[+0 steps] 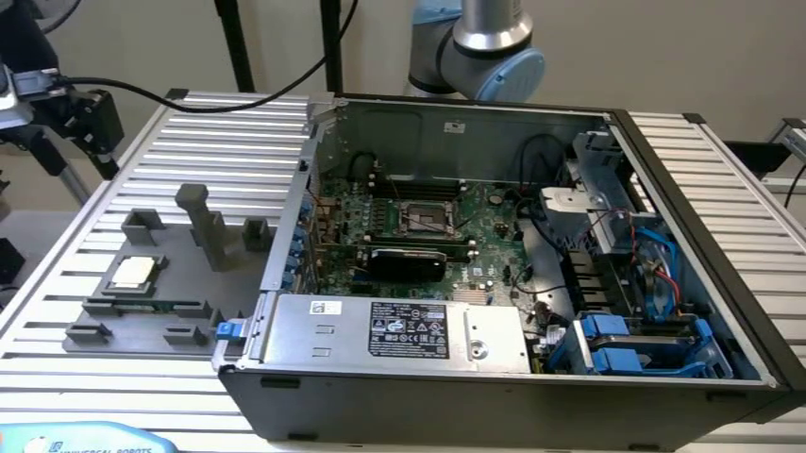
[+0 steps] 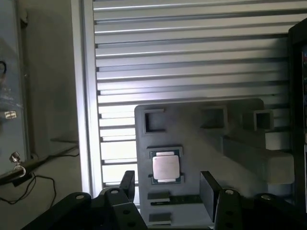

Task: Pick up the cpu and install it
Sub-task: 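Pick up the cpu and move it towards the insertion slot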

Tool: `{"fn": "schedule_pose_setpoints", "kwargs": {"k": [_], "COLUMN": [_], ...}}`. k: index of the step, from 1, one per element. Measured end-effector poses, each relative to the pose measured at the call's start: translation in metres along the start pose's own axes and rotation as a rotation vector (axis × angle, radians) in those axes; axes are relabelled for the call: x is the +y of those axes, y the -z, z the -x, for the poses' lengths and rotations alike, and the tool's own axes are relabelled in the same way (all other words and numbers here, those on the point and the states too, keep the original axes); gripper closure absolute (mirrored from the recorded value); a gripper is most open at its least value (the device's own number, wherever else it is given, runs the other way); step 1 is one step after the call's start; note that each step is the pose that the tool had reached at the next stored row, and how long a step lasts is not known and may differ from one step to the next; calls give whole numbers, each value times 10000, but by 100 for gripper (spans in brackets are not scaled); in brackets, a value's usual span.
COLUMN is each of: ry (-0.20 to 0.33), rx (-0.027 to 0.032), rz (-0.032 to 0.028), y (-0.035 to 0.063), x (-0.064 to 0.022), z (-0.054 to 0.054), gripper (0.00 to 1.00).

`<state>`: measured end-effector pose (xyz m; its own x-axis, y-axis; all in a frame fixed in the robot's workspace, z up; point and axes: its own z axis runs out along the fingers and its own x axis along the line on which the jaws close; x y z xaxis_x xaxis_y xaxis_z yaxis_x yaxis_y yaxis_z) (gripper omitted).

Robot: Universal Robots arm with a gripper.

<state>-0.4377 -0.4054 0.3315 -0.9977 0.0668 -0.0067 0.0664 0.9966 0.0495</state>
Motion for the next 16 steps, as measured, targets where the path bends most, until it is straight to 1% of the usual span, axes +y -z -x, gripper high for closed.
{"fn": "schedule_pose_setpoints", "kwargs": {"k": [4,7,16], "ry": [63,100,233], "rx": [53,78,99], "rz": [-3,-4,-4], "y": [-73,-126,-288], "x": [-28,-48,-90], "z": [1,3,30], "gripper": [35,35,35]}}
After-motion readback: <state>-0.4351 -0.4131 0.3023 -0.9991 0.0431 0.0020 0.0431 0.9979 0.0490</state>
